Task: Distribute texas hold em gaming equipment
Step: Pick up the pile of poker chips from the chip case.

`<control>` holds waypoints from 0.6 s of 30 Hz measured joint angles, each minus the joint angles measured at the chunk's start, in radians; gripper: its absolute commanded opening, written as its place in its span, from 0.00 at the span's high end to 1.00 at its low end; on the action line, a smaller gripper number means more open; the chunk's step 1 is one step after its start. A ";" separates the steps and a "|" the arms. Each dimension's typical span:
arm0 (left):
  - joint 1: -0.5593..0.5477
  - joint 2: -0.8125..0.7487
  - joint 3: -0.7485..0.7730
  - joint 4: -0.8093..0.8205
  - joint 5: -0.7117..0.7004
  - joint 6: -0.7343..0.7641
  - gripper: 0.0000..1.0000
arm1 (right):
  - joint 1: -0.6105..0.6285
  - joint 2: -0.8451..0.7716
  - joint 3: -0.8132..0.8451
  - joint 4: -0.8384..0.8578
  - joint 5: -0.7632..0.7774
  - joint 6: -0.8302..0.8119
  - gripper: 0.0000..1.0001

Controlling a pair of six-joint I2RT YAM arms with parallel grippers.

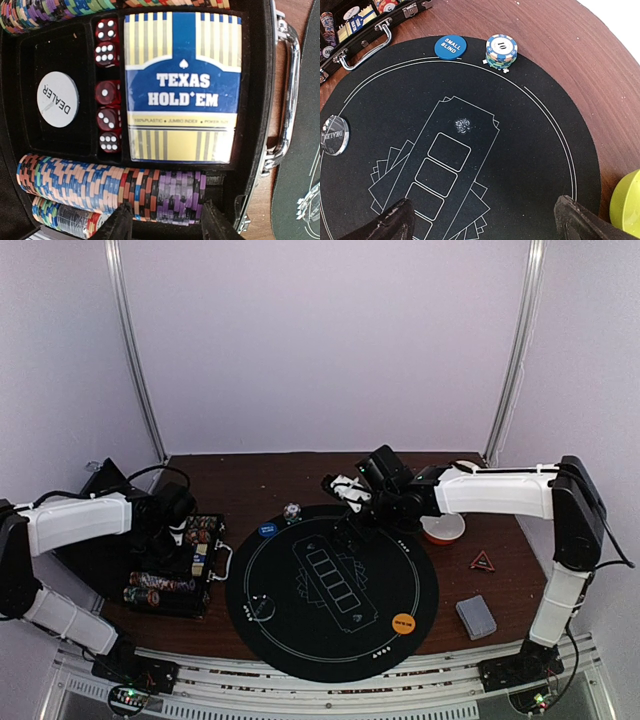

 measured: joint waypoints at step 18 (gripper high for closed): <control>-0.092 0.025 0.022 0.018 -0.013 -0.001 0.51 | 0.000 0.005 0.013 -0.022 -0.001 0.000 0.00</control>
